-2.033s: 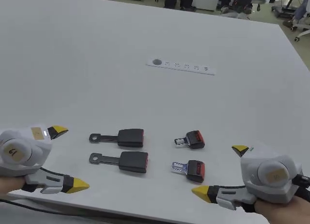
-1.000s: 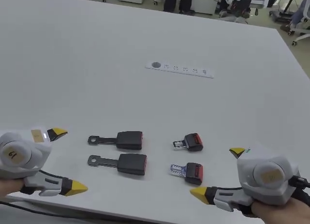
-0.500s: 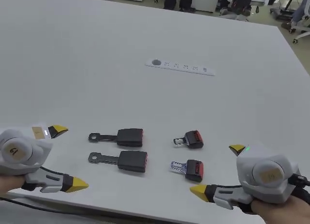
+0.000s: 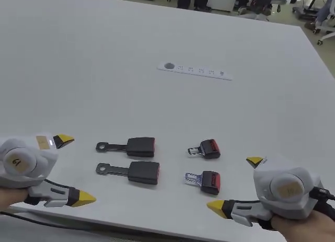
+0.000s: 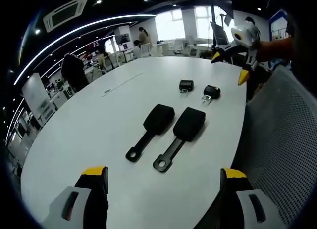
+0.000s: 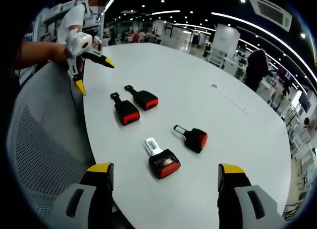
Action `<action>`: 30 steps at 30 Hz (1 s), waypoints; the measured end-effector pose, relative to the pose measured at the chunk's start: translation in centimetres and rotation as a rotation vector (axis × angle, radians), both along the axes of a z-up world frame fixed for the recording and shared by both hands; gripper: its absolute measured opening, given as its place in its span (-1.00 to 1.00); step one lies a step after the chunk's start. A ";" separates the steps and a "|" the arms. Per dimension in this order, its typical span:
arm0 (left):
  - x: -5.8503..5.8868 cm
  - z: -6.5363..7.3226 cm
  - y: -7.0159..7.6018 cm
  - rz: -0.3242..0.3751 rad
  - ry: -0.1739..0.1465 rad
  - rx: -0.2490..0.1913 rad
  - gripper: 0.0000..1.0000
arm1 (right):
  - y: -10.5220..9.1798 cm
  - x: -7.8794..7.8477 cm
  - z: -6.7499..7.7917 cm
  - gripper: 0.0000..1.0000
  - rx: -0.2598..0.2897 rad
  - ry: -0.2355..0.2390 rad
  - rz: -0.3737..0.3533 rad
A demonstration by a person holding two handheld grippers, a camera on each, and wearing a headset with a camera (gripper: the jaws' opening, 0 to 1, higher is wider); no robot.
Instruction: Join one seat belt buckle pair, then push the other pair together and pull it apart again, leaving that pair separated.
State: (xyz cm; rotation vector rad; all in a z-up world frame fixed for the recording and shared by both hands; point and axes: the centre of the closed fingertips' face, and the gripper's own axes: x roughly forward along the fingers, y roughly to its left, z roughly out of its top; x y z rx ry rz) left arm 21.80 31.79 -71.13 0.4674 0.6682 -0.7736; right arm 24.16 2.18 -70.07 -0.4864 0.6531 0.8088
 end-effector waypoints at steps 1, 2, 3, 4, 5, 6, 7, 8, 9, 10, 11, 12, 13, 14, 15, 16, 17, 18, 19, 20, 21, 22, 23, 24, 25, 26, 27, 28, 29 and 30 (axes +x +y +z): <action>0.0 0.0 -0.1 0.000 0.001 0.001 0.90 | 0.0 0.0 0.0 0.76 -0.001 0.000 0.002; -0.1 0.0 -0.1 0.000 0.002 0.001 0.90 | 0.0 0.0 0.0 0.77 -0.001 -0.001 0.004; -0.1 0.0 -0.1 -0.002 0.002 0.002 0.90 | 0.0 0.0 0.0 0.77 0.000 -0.002 0.006; -0.1 0.0 -0.1 -0.003 0.002 0.003 0.90 | 0.0 -0.1 -0.1 0.77 -0.001 -0.002 0.007; -0.1 0.0 -0.2 -0.004 0.002 0.002 0.90 | 0.0 -0.1 -0.1 0.77 -0.003 -0.002 0.009; -0.1 0.0 -0.3 -0.004 0.003 -0.006 0.90 | -0.1 -0.1 -0.1 0.77 -0.003 -0.002 0.009; -0.1 0.1 -0.4 -0.003 0.004 -0.012 0.90 | -0.1 -0.2 -0.1 0.77 -0.004 0.000 0.009; 0.0 0.0 -0.3 -0.004 0.004 -0.011 0.90 | -0.2 -0.2 -0.1 0.76 -0.005 0.001 0.009; 0.0 -0.1 -0.2 -0.005 0.003 -0.007 0.90 | -0.2 -0.2 -0.1 0.75 -0.007 0.001 0.008; 0.0 -0.2 0.0 -0.005 0.006 0.000 0.89 | -0.3 -0.2 0.0 0.74 -0.008 0.000 0.007; 0.0 -0.3 0.0 -0.004 0.008 -0.001 0.90 | -0.3 -0.2 0.0 0.73 -0.009 -0.001 0.007; 0.0 -0.3 0.0 -0.004 0.009 -0.001 0.90 | -0.3 -0.2 0.0 0.73 -0.009 -0.002 0.007; 0.0 -0.3 0.0 -0.005 0.007 0.000 0.90 | -0.3 -0.2 0.0 0.72 -0.011 -0.003 0.008; -0.1 -0.3 0.0 -0.007 0.006 0.002 0.90 | -0.3 -0.2 0.0 0.71 -0.015 -0.002 0.012; -0.1 -0.3 0.0 -0.013 0.004 0.011 0.90 | -0.4 -0.2 0.0 0.70 -0.018 -0.001 0.013; -0.2 -0.5 0.1 -0.020 0.002 0.026 0.89 | -0.4 -0.2 0.0 0.70 -0.019 0.000 0.014; -0.3 -0.6 0.2 -0.023 0.005 0.034 0.89 | -0.3 -0.2 0.0 0.70 -0.020 0.000 0.014; -0.3 -0.6 0.2 -0.025 0.005 0.036 0.89 | -0.3 -0.1 0.0 0.70 -0.019 0.000 0.015; -0.3 -0.7 0.2 -0.027 0.005 0.035 0.89 | -0.2 -0.1 0.1 0.70 -0.018 0.000 0.017; -0.3 -0.6 0.2 -0.027 0.005 0.035 0.89 | -0.2 -0.1 0.1 0.70 -0.019 0.000 0.017; -0.3 -0.6 0.2 -0.028 0.005 0.036 0.89 | -0.2 -0.1 0.1 0.70 -0.019 0.000 0.017; -0.3 -0.5 0.2 -0.026 0.004 0.035 0.89 | -0.2 0.0 0.1 0.70 -0.018 -0.001 0.019; -0.3 -0.5 0.2 -0.026 0.004 0.033 0.89 | -0.2 0.0 0.1 0.69 -0.017 0.002 0.019; -0.2 -0.5 0.2 -0.024 0.006 0.031 0.89 | -0.2 0.0 0.0 0.68 -0.016 0.003 0.020; -0.2 -0.6 0.1 -0.023 0.008 0.027 0.89 | -0.2 0.0 0.0 0.67 -0.017 0.004 0.021; -0.2 -0.6 0.1 -0.018 0.014 0.018 0.89 | -0.2 0.1 0.0 0.66 -0.017 0.005 0.022; -0.2 -0.5 0.0 -0.019 0.014 0.016 0.89 | -0.2 0.2 0.0 0.65 -0.017 0.006 0.024; -0.2 -0.5 -0.1 -0.022 0.013 0.016 0.88 | -0.2 0.3 0.0 0.64 -0.020 0.001 0.033; -0.2 -0.4 -0.1 -0.024 0.012 0.018 0.87 | -0.3 0.3 0.0 0.62 -0.027 0.000 0.036; -0.2 -0.4 -0.1 -0.025 0.012 0.017 0.86 | -0.3 0.3 0.0 0.61 -0.035 -0.004 0.041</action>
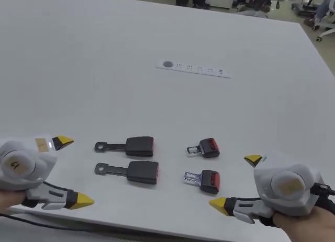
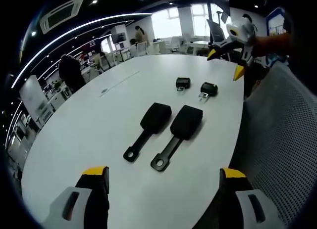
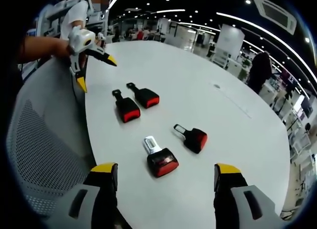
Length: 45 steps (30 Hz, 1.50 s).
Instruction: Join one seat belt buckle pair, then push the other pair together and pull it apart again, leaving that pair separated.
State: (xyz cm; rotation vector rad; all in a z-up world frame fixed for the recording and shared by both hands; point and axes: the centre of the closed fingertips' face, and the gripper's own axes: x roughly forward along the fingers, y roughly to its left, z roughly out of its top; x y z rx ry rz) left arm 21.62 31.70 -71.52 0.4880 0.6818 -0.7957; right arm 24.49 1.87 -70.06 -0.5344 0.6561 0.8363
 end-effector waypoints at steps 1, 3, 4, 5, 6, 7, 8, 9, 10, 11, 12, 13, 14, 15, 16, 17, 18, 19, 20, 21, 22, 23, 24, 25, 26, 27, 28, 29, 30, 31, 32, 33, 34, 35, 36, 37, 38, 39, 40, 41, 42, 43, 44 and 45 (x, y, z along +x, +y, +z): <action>0.0 0.1 -0.1 -0.001 0.000 -0.004 0.86 | 0.0 0.0 0.0 0.61 0.000 0.001 0.000; 0.2 0.3 -0.2 0.000 -0.002 -0.014 0.86 | 0.1 0.0 0.1 0.56 0.006 0.005 0.008; 0.3 0.3 -0.2 0.001 -0.002 -0.017 0.86 | 0.2 -0.1 0.1 0.52 0.004 0.009 0.017; 0.3 0.3 -0.2 0.001 0.004 -0.022 0.85 | 0.3 -0.2 0.1 0.48 0.004 0.013 0.029; 0.3 0.3 -0.3 -0.003 0.008 -0.020 0.84 | 0.4 -0.2 0.1 0.47 0.003 0.010 0.033; 0.2 0.2 -0.4 -0.010 0.010 -0.013 0.83 | 0.4 -0.1 0.1 0.47 0.000 0.004 0.041; 0.2 0.2 -0.5 -0.018 0.008 -0.008 0.83 | 0.5 0.0 0.2 0.46 0.002 0.001 0.044; 0.2 0.2 -0.6 -0.033 0.005 0.001 0.85 | 0.6 0.0 0.4 0.46 0.015 0.003 0.045; 0.2 0.1 -0.8 -0.032 0.011 0.003 0.88 | 0.7 0.1 0.5 0.47 0.022 0.005 0.039; 0.2 0.0 -1.2 -0.036 0.019 0.002 0.91 | 0.6 0.1 0.5 0.47 0.021 0.004 0.040; 0.3 -0.1 -1.3 -0.041 0.021 0.005 0.90 | 0.6 0.1 0.4 0.46 0.017 0.004 0.046; 0.3 -0.3 -1.5 -0.054 0.025 0.019 0.87 | 0.6 0.1 0.4 0.45 0.013 0.006 0.051; 0.4 -0.4 -1.7 -0.061 0.029 0.024 0.83 | 0.7 0.0 0.4 0.45 0.011 0.009 0.057; 0.5 -0.5 -1.8 -0.068 0.031 0.028 0.81 | 0.8 0.0 0.3 0.45 0.009 0.010 0.062; 0.7 -0.7 -1.8 -0.075 0.033 0.031 0.80 | 0.9 0.0 0.3 0.43 0.006 0.013 0.074; 0.7 -0.7 -1.9 -0.081 0.037 0.035 0.77 | 0.9 0.0 0.2 0.41 0.002 0.015 0.077; 1.0 -0.7 -2.4 -0.093 0.041 0.043 0.72 | 1.1 0.0 0.2 0.38 0.008 0.017 0.086; 1.1 -0.7 -2.5 -0.098 0.042 0.049 0.67 | 1.2 -0.1 0.2 0.37 0.016 0.022 0.092; 1.3 -0.7 -2.5 -0.103 0.044 0.053 0.65 | 1.3 -0.1 0.1 0.38 0.017 0.027 0.096; 1.4 -0.7 -2.6 -0.107 0.044 0.053 0.64 | 1.4 -0.1 -0.1 0.38 0.015 0.032 0.101; 1.5 -0.7 -2.7 -0.112 0.048 0.050 0.62 | 1.5 -0.2 -0.3 0.37 0.010 0.038 0.113; 1.6 -0.7 -2.9 -0.121 0.052 0.046 0.60 | 1.7 -0.3 -0.7 0.36 0.000 0.043 0.129; 1.7 -0.6 -3.3 -0.126 0.054 0.044 0.56 | 1.7 -0.3 -0.9 0.34 -0.009 0.039 0.136; 1.7 -0.7 -3.5 -0.131 0.065 0.045 0.50 | 1.9 -0.2 -0.9 0.34 -0.015 0.038 0.144; 1.8 -0.8 -3.5 -0.137 0.069 0.043 0.49 | 2.0 -0.3 -0.9 0.33 -0.015 0.040 0.148; 1.8 -0.9 -3.7 -0.147 0.077 0.041 0.48 | 2.1 -0.1 -1.1 0.32 -0.016 0.041 0.151; 1.9 -1.0 -3.7 -0.149 0.079 0.041 0.47 | 2.1 -0.1 -1.1 0.32 -0.018 0.042 0.153; 2.0 -1.2 -3.9 -0.158 0.084 0.037 0.45 | 2.3 0.0 -1.1 0.32 -0.017 0.045 0.160; 2.0 -1.3 -4.0 -0.166 0.084 0.037 0.43 | 2.4 -0.1 -1.0 0.32 -0.012 0.049 0.167; 2.1 -1.5 -4.2 -0.178 0.082 0.040 0.40 | 2.7 0.0 -1.0 0.31 -0.012 0.050 0.180; 2.2 -1.6 -4.5 -0.182 0.084 0.040 0.38 | 2.7 0.0 -1.0 0.29 -0.021 0.044 0.194; 2.3 -1.6 -4.8 -0.186 0.086 0.039 0.37 | 2.8 0.1 -1.2 0.28 -0.035 0.042 0.212; 2.4 -1.7 -4.9 -0.188 0.083 0.041 0.34 | 2.9 0.1 -1.3 0.25 -0.042 0.042 0.224; 2.6 -1.7 -4.9 -0.187 0.079 0.043 0.29 | 3.0 0.3 -1.6 0.24 -0.046 0.044 0.226; 2.7 -1.7 -5.2 -0.185 0.090 0.037 0.24 | 3.0 0.3 -1.7 0.24 -0.044 0.051 0.230; 2.8 -1.8 -5.4 -0.188 0.094 0.031 0.20 | 3.2 0.2 -1.9 0.24 -0.028 0.074 0.233; 2.9 -1.9 -5.8 -0.195 0.095 0.032 0.20 | 3.2 0.3 -2.0 0.23 -0.030 0.072 0.235; 2.9 -2.0 -6.0 -0.207 0.097 0.040 0.20 | 3.3 0.3 -2.0 0.22 -0.033 0.073 0.239; 2.8 -2.2 -6.3 -0.228 0.099 0.052 0.18 | 3.3 0.3 -2.3 0.20 -0.044 0.080 0.248; 2.9 -2.3 -6.5 -0.238 0.097 0.058 0.16 | 3.4 0.3 -2.3 0.18 -0.046 0.083 0.252; 3.1 -2.3 -6.7 -0.246 0.082 0.068 0.10 | 3.4 0.4 -2.4 0.15 -0.048 0.086 0.259; 3.4 -2.2 -6.8 -0.251 0.064 0.073 0.02 | 3.4 0.4 -2.4 0.12 -0.050 0.087 0.262; 3.7 -2.3 -6.8 -0.247 0.064 0.071 -0.05 | 3.4 0.6 -2.6 0.07 -0.035 0.110 0.255; 4.0 -2.2 -7.0 -0.246 0.063 0.059 -0.06 | 3.4 0.7 -2.7 0.01 -0.020 0.130 0.248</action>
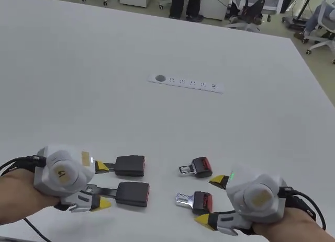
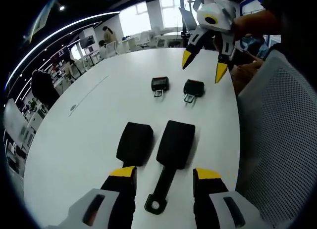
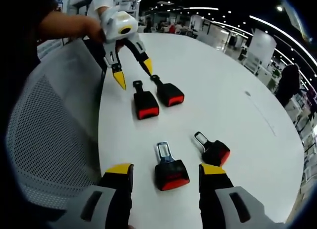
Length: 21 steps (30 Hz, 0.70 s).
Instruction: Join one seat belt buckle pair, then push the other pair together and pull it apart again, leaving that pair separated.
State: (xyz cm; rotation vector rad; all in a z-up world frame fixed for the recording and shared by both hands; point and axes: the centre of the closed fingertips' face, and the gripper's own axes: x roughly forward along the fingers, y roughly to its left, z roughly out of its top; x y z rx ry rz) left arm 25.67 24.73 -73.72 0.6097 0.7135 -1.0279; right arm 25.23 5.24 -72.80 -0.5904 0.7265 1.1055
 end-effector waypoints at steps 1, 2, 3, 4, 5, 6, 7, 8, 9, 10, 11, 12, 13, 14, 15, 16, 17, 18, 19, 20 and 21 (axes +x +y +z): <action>0.1 -0.1 -0.2 -0.002 0.004 -0.005 -0.03 | -0.2 0.3 -0.2 -0.02 -0.006 -0.005 0.000; 0.0 -0.4 -0.5 -0.021 0.017 -0.001 -0.03 | -0.2 0.4 -0.2 -0.02 -0.013 -0.009 0.006; -0.2 -0.5 -0.9 -0.042 0.020 0.010 -0.05 | -0.2 0.5 -0.3 -0.02 -0.017 -0.009 0.010; -0.2 -0.6 -1.2 -0.063 0.019 0.017 -0.06 | -0.2 0.5 -0.6 -0.03 -0.020 0.000 0.014; -0.2 -0.8 -1.3 -0.073 0.027 0.016 -0.07 | -0.2 0.5 -0.8 -0.05 -0.024 0.002 0.020; -0.3 -1.0 -1.5 -0.084 0.041 0.017 -0.07 | -0.3 0.5 -0.9 -0.05 -0.036 0.004 0.031; -0.4 -1.2 -1.9 -0.094 0.052 0.023 -0.07 | -0.3 0.4 -1.0 -0.05 -0.038 0.008 0.036; -0.3 -1.3 -2.0 -0.100 0.056 0.027 -0.07 | -0.3 0.5 -1.1 -0.06 -0.040 0.011 0.041; -0.2 -1.5 -2.2 -0.107 0.058 0.030 -0.08 | -0.3 0.4 -1.3 -0.07 -0.046 0.013 0.046; -0.2 -1.6 -2.2 -0.108 0.060 0.032 -0.09 | -0.4 0.4 -1.5 -0.08 -0.055 0.013 0.052; 0.0 -1.6 -2.4 -0.111 0.062 0.034 -0.10 | -0.4 0.4 -1.6 -0.08 -0.057 0.018 0.055; 0.1 -1.6 -2.5 -0.113 0.062 0.035 -0.10 | -0.5 0.4 -1.8 -0.08 -0.060 0.022 0.059; 0.2 -1.8 -2.7 -0.119 0.065 0.035 -0.11 | -0.5 0.4 -1.9 -0.09 -0.065 0.023 0.065; 0.2 -1.8 -2.9 -0.126 0.068 0.035 -0.14 | -0.6 0.4 -2.2 -0.09 -0.071 0.023 0.068; 0.1 -1.9 -3.0 -0.141 0.070 0.036 -0.16 | -0.6 0.5 -2.3 -0.10 -0.074 0.026 0.073; 0.1 -1.9 -3.1 -0.151 0.066 0.038 -0.20 | -0.6 0.5 -2.7 -0.10 -0.078 0.030 0.077; 0.2 -1.9 -3.3 -0.161 0.066 0.039 -0.27 | -0.7 0.5 -3.0 -0.11 -0.086 0.030 0.085; 0.1 -2.0 -3.4 -0.166 0.072 0.040 -0.30 | -0.7 0.5 -2.7 -0.11 -0.090 0.030 0.089; 0.1 -2.1 -3.5 -0.173 0.078 0.046 -0.29 | -0.7 0.5 -2.8 -0.11 -0.094 0.034 0.092; 0.1 -2.2 -3.4 -0.176 0.082 0.053 -0.28 | -0.7 0.6 -2.8 -0.12 -0.096 0.034 0.096; 0.0 -2.2 -3.4 -0.183 0.082 0.058 -0.28 | -0.7 0.6 -2.9 -0.12 -0.098 0.034 0.101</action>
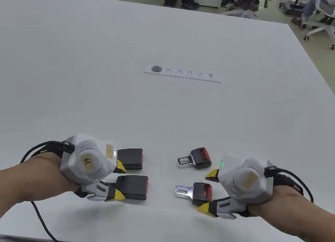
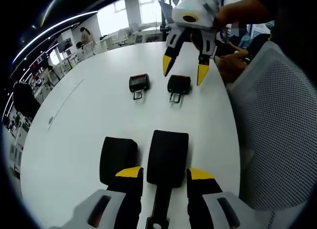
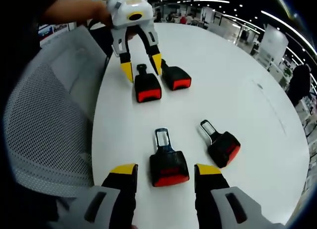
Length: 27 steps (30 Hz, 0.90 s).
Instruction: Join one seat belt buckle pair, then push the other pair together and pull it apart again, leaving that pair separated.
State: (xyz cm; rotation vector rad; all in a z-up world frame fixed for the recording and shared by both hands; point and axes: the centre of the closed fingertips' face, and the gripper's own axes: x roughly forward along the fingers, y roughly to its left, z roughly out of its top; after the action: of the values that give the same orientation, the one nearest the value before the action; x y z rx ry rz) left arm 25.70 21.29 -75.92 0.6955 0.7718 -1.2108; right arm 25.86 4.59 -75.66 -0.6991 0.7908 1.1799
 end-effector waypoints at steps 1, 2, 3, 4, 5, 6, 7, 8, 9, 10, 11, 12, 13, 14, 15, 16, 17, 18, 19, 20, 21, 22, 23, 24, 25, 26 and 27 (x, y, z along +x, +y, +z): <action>0.0 -0.1 0.0 -0.007 0.000 0.006 -0.28 | 0.1 0.1 -0.2 -0.12 -0.002 0.002 0.007; 0.0 -0.2 0.0 -0.008 0.002 0.008 -0.28 | 0.1 0.1 -0.3 -0.13 -0.005 0.003 0.011; 0.0 -0.3 0.0 -0.013 0.006 0.012 -0.28 | 0.2 0.1 -0.4 -0.14 -0.010 0.003 0.018; -0.1 -0.4 0.0 -0.019 0.008 0.017 -0.28 | 0.2 0.1 -0.6 -0.14 -0.014 0.004 0.025; -0.1 -0.4 0.0 -0.030 0.008 0.028 -0.28 | 0.3 0.2 -0.8 -0.16 -0.018 0.007 0.031; -0.2 -0.4 -0.1 -0.033 0.012 0.030 -0.27 | 0.3 0.2 -0.9 -0.17 -0.020 0.011 0.034; -0.3 -0.5 -0.2 -0.036 0.017 0.031 -0.26 | 0.3 0.2 -1.0 -0.19 -0.021 0.017 0.036; -0.3 -0.8 -0.2 -0.039 0.020 0.034 -0.23 | 0.3 0.2 -1.2 -0.21 -0.019 0.026 0.035; -0.3 -1.0 -0.2 -0.041 0.018 0.036 -0.22 | 0.3 0.1 -1.0 -0.21 -0.019 0.032 0.036; -0.2 -1.0 -0.2 -0.044 0.019 0.043 -0.23 | 0.2 0.1 -1.2 -0.20 -0.020 0.034 0.038; -0.3 -1.2 -0.2 -0.049 0.021 0.050 -0.23 | 0.2 0.2 -1.3 -0.20 -0.023 0.034 0.040; -0.3 -1.5 -0.1 -0.055 0.023 0.062 -0.24 | 0.1 0.3 -1.5 -0.20 -0.027 0.034 0.042; -0.2 -1.2 -0.4 -0.052 0.017 0.044 -0.24 | 0.1 0.3 -1.5 -0.21 -0.027 0.036 0.043; -0.1 -1.2 -0.3 -0.058 0.010 0.054 -0.26 | 0.0 0.3 -1.5 -0.22 -0.028 0.038 0.043; 0.0 -1.2 -0.4 -0.061 0.003 0.054 -0.28 | -0.1 0.3 -1.6 -0.26 -0.029 0.041 0.041; 0.1 -1.3 -0.5 -0.064 -0.002 0.054 -0.31 | -0.2 0.3 -1.8 -0.32 -0.028 0.048 0.041; 0.1 -1.3 -0.5 -0.069 -0.003 0.054 -0.31 | -0.2 0.3 -1.9 -0.33 -0.026 0.050 0.043; 0.1 -1.3 -0.5 -0.071 -0.001 0.053 -0.32 | -0.2 0.3 -2.1 -0.33 -0.023 0.059 0.038; 0.1 -1.3 -0.5 -0.073 -0.001 0.053 -0.32 | -0.4 0.3 -2.2 -0.33 -0.022 0.060 0.037; 0.1 -1.2 -0.5 -0.084 -0.006 0.054 -0.32 | -0.3 0.3 -2.1 -0.33 -0.010 0.066 0.035; 0.0 -1.2 -0.6 -0.088 -0.007 0.055 -0.32 | -0.2 0.3 -1.9 -0.33 -0.004 0.063 0.038; 0.0 -1.3 -0.6 -0.100 -0.014 0.062 -0.32 | -0.1 0.2 -1.9 -0.33 -0.002 0.063 0.044; 0.0 -1.3 -0.6 -0.105 -0.017 0.069 -0.32 | -0.1 0.3 -2.0 -0.33 -0.004 0.063 0.062; 0.0 -1.3 -0.6 -0.112 -0.020 0.078 -0.32 | -0.1 0.3 -2.0 -0.33 -0.009 0.061 0.086; -0.1 -1.3 -0.6 -0.123 -0.025 0.084 -0.33 | -0.1 0.3 -2.1 -0.34 -0.011 0.061 0.100; 0.0 -1.3 -0.6 -0.137 -0.028 0.087 -0.33 | 0.0 0.3 -2.1 -0.34 -0.014 0.063 0.112; 0.0 -1.4 -0.5 -0.139 -0.027 0.086 -0.33 | 0.0 0.2 -2.1 -0.34 -0.019 0.062 0.134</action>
State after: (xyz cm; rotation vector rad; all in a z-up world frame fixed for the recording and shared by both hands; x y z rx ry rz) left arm 25.74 20.76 -77.29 0.8463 0.7669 -1.2968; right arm 26.08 4.61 -77.77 -0.7428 0.8178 1.3222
